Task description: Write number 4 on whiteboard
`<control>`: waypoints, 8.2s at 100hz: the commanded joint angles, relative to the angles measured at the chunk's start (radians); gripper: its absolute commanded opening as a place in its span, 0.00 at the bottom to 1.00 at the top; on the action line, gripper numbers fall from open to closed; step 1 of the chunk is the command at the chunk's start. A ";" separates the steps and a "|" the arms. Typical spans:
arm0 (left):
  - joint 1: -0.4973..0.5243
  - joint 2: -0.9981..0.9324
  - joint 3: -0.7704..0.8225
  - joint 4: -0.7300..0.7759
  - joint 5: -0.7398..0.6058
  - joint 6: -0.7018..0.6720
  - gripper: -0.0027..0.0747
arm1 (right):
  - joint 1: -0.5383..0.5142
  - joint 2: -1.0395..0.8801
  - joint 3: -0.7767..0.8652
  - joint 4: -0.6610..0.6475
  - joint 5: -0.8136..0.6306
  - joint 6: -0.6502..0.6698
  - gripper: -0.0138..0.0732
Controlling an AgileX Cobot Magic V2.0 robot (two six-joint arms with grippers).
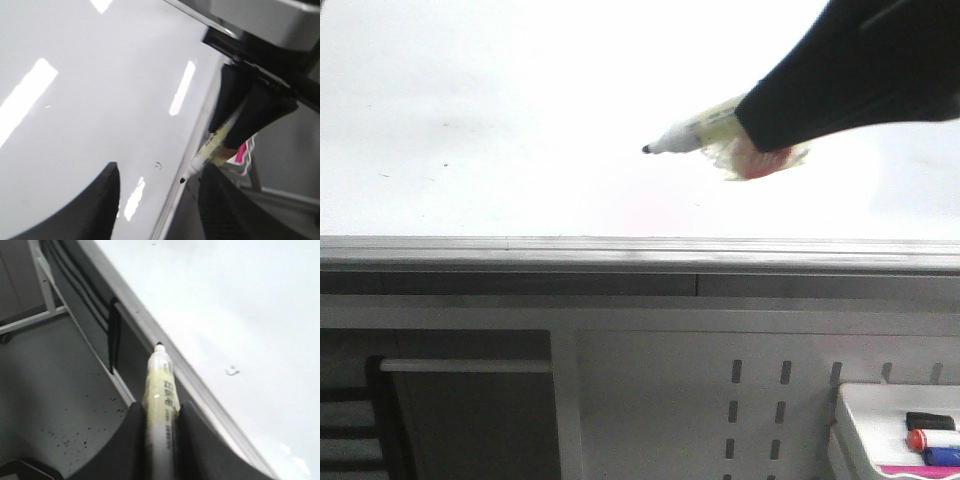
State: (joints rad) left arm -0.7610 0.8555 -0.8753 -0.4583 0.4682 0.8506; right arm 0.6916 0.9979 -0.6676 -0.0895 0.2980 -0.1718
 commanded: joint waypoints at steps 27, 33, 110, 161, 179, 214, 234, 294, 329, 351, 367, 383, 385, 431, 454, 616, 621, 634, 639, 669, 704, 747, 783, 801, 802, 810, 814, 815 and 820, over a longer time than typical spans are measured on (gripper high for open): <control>0.163 -0.392 0.217 -0.045 -0.072 -0.119 0.01 | -0.176 0.098 -0.174 -0.019 -0.064 0.001 0.09; 0.170 -0.439 0.263 -0.055 -0.084 -0.119 0.01 | -0.182 0.133 -0.221 -0.019 -0.040 0.001 0.09; 0.171 -0.515 0.337 -0.125 -0.125 -0.119 0.01 | -0.275 0.313 -0.391 -0.029 0.017 0.029 0.09; 0.171 -0.515 0.337 -0.125 -0.125 -0.119 0.01 | -0.195 0.355 -0.391 0.067 0.073 0.036 0.09; 0.171 -0.515 0.337 -0.125 -0.125 -0.119 0.01 | -0.114 0.403 -0.391 0.067 0.077 0.038 0.09; 0.171 -0.515 0.337 -0.125 -0.127 -0.119 0.01 | -0.188 0.357 -0.391 0.052 0.169 0.041 0.09; 0.171 -0.515 0.337 -0.125 -0.161 -0.119 0.01 | -0.297 0.280 -0.389 0.003 0.274 0.072 0.09; 0.171 -0.515 0.337 -0.125 -0.169 -0.119 0.01 | -0.344 0.110 -0.360 -0.070 0.221 0.146 0.09; 0.171 -0.515 0.337 -0.125 -0.169 -0.119 0.01 | -0.282 0.188 -0.362 -0.070 0.051 0.146 0.09; 0.171 -0.515 0.337 -0.125 -0.169 -0.119 0.01 | -0.282 0.255 -0.371 -0.070 0.051 0.146 0.09; 0.171 -0.515 0.337 -0.125 -0.168 -0.119 0.01 | -0.282 0.285 -0.371 -0.070 0.075 0.146 0.09; 0.171 -0.515 0.337 -0.125 -0.168 -0.119 0.01 | -0.282 0.291 -0.371 -0.070 0.118 0.146 0.09; 0.171 -0.515 0.337 -0.125 -0.168 -0.119 0.01 | -0.282 0.291 -0.371 -0.070 0.127 0.146 0.09; 0.171 -0.515 0.337 -0.125 -0.168 -0.119 0.01 | -0.104 0.291 -0.248 0.023 0.282 0.172 0.09; 0.171 -0.515 0.337 -0.126 -0.163 -0.119 0.01 | -0.104 0.291 -0.251 0.021 0.280 0.172 0.09; -0.020 0.426 -0.147 -0.211 0.183 0.292 0.54 | 0.186 0.060 -0.286 0.023 0.341 -0.343 0.08; -0.020 0.432 -0.147 -0.211 0.183 0.292 0.54 | 0.186 0.060 -0.277 0.023 0.335 -0.343 0.08; -0.020 0.452 -0.147 -0.211 0.203 0.292 0.54 | 0.186 0.060 -0.268 0.023 0.316 -0.343 0.08; -0.020 0.462 -0.147 -0.211 0.218 0.292 0.54 | 0.186 0.060 -0.268 0.023 0.305 -0.343 0.08; -0.020 0.483 -0.147 -0.230 0.206 0.292 0.53 | 0.233 0.060 -0.268 0.026 0.293 -0.343 0.08; -0.020 0.483 -0.147 -0.247 0.193 0.292 0.20 | 0.239 0.063 -0.268 0.026 0.296 -0.343 0.08; -0.020 0.483 -0.147 -0.264 0.191 0.292 0.01 | 0.239 0.063 -0.268 0.027 0.295 -0.343 0.11; -0.018 0.483 -0.135 -0.264 0.200 0.225 0.01 | 0.233 0.001 -0.281 0.019 0.284 -0.312 0.72; -0.018 0.483 -0.084 -0.264 0.098 0.147 0.01 | 0.209 -0.085 -0.281 0.014 0.280 -0.260 0.60; -0.018 0.483 -0.078 -0.264 0.091 0.142 0.01 | 0.203 -0.091 -0.281 0.014 0.280 -0.257 0.59; -0.018 0.483 -0.046 -0.264 -0.011 0.060 0.01 | 0.159 -0.117 -0.281 0.013 0.280 -0.226 0.45; -0.018 0.483 -0.029 -0.264 -0.063 0.007 0.01 | 0.132 -0.131 -0.281 0.013 0.280 -0.215 0.38; -0.018 0.483 -0.026 -0.264 -0.086 -0.001 0.01 | 0.127 -0.133 -0.281 0.013 0.280 -0.210 0.34; -0.018 0.483 -0.003 -0.281 -0.169 -0.052 0.01 | 0.097 -0.147 -0.281 0.013 0.280 -0.195 0.22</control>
State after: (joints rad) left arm -0.7832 1.3648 -0.8824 -0.6853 0.4740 0.8973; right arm 0.8354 0.8834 -0.9139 -0.0728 0.6397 -0.3986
